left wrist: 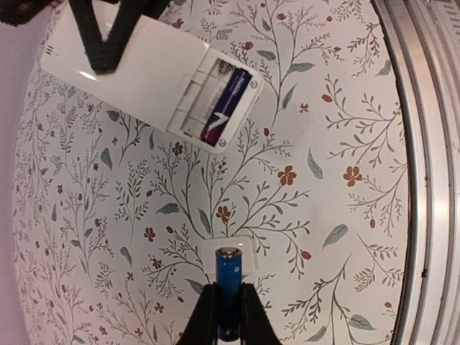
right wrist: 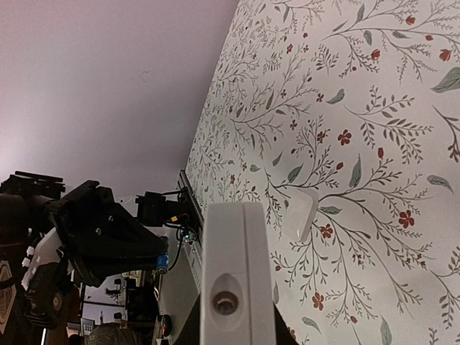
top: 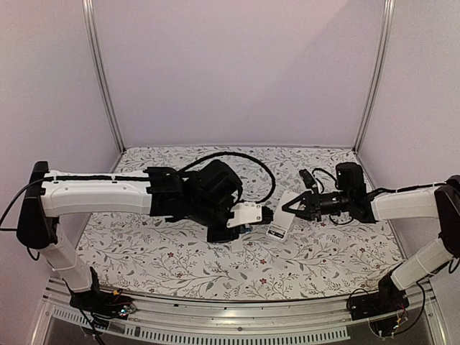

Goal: Load the batteries into the remote control
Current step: Place the battery in the battery compartment.

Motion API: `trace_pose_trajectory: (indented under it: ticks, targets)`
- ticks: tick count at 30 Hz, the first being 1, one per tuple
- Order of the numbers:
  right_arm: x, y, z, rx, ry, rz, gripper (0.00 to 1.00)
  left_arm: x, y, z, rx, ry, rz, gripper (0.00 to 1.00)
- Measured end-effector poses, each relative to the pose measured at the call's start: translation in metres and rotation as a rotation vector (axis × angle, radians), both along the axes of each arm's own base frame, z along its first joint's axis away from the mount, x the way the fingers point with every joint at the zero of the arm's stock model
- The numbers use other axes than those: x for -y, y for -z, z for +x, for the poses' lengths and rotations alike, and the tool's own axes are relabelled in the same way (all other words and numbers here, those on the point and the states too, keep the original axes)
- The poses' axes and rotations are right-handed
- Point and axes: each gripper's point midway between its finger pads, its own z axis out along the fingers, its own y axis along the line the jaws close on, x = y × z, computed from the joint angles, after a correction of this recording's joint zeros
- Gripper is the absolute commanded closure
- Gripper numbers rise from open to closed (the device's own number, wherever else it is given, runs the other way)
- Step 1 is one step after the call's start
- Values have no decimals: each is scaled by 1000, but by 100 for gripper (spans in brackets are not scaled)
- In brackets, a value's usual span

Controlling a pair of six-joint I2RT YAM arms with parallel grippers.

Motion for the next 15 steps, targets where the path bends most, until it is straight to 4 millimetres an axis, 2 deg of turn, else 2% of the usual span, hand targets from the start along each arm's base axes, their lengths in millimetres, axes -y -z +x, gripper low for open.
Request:
trace_pose_trajectory:
  ticks: [2, 5, 11, 15]
  targets:
    - [-12, 2, -5, -14, -30, 7, 100, -3, -18, 1, 40, 5, -16, 100]
    - [-29, 1, -11, -27, -72, 24, 100, -9, -28, 2, 80, 6, 5, 99]
    - [-65, -5, -16, -38, -146, 95, 100, -11, -24, -6, 142, 35, 84, 97]
    - [-79, 0, -17, -82, -161, 141, 100, -11, -18, -13, 153, 62, 119, 97]
